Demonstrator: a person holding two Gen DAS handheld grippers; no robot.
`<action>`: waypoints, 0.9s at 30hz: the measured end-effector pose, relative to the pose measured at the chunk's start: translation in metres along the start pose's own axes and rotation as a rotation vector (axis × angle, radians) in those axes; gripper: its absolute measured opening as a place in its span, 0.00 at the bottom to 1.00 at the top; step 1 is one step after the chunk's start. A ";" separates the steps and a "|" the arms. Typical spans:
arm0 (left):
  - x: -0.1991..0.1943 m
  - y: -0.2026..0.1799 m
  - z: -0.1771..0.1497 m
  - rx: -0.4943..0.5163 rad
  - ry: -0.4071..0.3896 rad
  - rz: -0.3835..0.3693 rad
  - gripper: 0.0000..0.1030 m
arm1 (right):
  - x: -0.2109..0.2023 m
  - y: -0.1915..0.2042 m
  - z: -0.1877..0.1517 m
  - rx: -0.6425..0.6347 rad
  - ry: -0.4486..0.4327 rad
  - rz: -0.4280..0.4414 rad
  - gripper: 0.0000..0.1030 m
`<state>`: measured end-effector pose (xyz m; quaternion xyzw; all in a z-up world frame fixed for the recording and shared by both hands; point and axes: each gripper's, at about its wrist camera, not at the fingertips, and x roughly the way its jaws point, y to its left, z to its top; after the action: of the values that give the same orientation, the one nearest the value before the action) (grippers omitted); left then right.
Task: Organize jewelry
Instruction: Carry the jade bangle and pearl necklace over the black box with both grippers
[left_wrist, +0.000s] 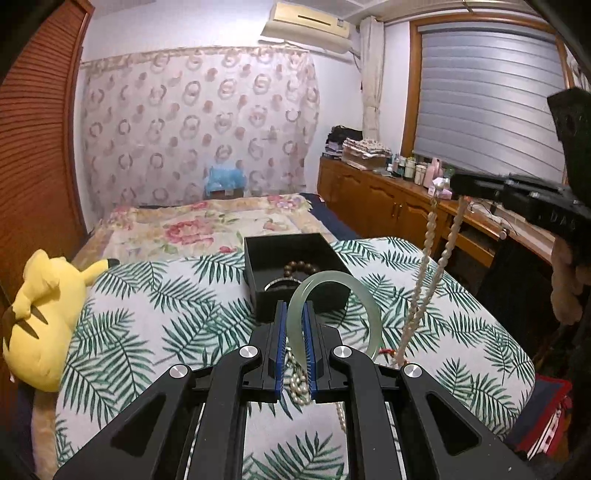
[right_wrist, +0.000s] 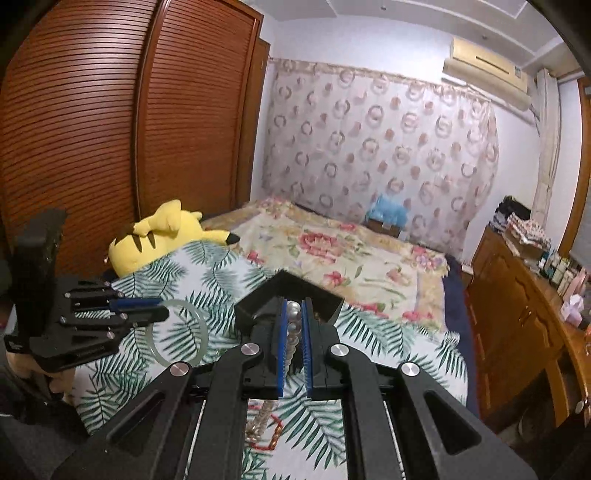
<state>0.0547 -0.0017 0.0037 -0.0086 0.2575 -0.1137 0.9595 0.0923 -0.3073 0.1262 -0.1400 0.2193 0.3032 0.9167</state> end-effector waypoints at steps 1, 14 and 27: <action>0.002 0.001 0.002 0.000 0.000 0.000 0.08 | 0.000 -0.002 0.005 -0.001 -0.007 -0.003 0.08; 0.048 0.017 0.028 0.014 0.032 0.006 0.08 | 0.027 -0.036 0.057 0.003 -0.066 -0.014 0.08; 0.086 0.031 0.051 0.015 0.061 0.018 0.08 | 0.074 -0.058 0.087 0.014 -0.081 0.021 0.08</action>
<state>0.1587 0.0070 0.0039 0.0042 0.2858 -0.1074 0.9522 0.2087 -0.2822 0.1723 -0.1188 0.1856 0.3168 0.9225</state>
